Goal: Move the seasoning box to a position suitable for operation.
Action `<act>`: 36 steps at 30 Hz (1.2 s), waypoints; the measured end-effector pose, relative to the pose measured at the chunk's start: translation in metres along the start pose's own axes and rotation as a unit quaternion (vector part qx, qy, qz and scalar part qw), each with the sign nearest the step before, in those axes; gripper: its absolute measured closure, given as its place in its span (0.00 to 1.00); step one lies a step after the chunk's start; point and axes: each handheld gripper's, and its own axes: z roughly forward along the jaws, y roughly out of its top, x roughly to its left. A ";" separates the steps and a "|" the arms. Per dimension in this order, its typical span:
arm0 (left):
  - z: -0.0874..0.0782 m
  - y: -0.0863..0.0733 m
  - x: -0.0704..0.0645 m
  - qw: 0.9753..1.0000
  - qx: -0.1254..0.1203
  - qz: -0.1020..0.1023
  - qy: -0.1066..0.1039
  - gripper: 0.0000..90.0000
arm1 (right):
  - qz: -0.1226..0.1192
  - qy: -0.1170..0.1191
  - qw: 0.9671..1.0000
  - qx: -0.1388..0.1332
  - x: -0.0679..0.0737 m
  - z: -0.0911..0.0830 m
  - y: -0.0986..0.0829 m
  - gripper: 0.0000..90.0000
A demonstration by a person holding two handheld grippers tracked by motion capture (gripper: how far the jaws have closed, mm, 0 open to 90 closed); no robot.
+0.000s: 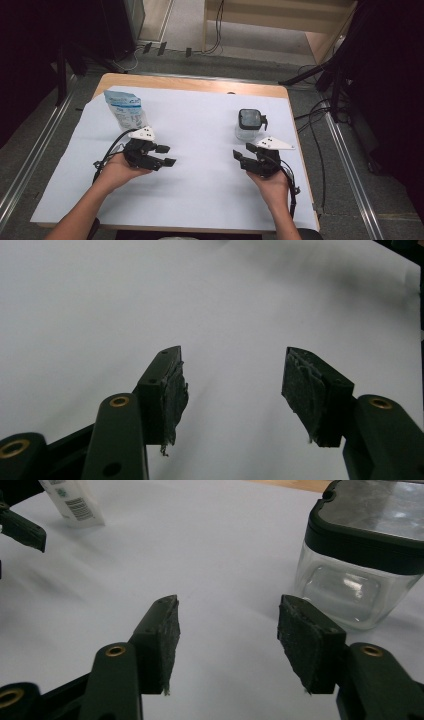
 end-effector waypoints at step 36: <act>-0.008 0.003 0.000 1.000 -0.012 -0.013 0.005 0.36 | 0.027 -0.081 0.996 -0.007 -0.015 0.010 0.007 0.00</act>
